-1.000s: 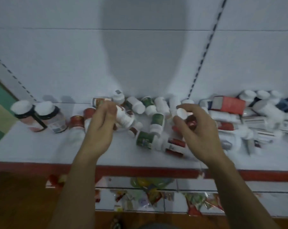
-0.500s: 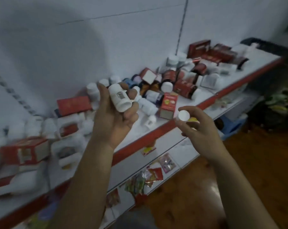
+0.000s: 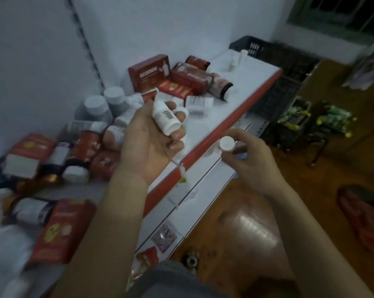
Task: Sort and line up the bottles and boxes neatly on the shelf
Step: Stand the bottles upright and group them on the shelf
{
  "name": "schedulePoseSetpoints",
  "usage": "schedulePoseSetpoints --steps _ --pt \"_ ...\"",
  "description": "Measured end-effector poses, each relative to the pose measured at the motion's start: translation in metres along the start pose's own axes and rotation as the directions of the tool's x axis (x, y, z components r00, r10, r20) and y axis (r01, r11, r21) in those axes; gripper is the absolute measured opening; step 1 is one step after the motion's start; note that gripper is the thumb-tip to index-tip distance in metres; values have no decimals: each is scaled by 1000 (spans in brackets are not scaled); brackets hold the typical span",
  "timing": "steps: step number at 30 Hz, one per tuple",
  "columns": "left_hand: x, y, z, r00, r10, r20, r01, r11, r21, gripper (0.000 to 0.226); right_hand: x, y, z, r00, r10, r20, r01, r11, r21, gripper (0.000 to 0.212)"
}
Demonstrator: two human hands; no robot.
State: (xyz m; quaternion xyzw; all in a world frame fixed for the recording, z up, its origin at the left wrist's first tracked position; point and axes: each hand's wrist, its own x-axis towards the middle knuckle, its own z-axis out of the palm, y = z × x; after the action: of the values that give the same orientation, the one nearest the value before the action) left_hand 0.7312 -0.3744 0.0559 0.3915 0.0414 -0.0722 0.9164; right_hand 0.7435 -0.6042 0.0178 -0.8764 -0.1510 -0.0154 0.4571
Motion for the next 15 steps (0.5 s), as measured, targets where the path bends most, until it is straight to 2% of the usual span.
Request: schedulePoseSetpoints --steps 4,7,12,15 --pt "94 -2 49 999 14 42 -13 1000 -26 30 62 40 -69 994 -8 -106 -2 996 -91 33" --pt "152 -6 76 998 50 34 -49 999 -22 34 100 80 -103 988 21 -152 -31 997 -64 33" --pt "240 -39 99 990 125 57 -135 965 226 36 176 166 -133 992 49 -120 -54 998 -43 35" --pt "286 -66 114 986 155 -65 -114 901 419 33 236 215 -147 996 50 -78 -48 998 30 33"
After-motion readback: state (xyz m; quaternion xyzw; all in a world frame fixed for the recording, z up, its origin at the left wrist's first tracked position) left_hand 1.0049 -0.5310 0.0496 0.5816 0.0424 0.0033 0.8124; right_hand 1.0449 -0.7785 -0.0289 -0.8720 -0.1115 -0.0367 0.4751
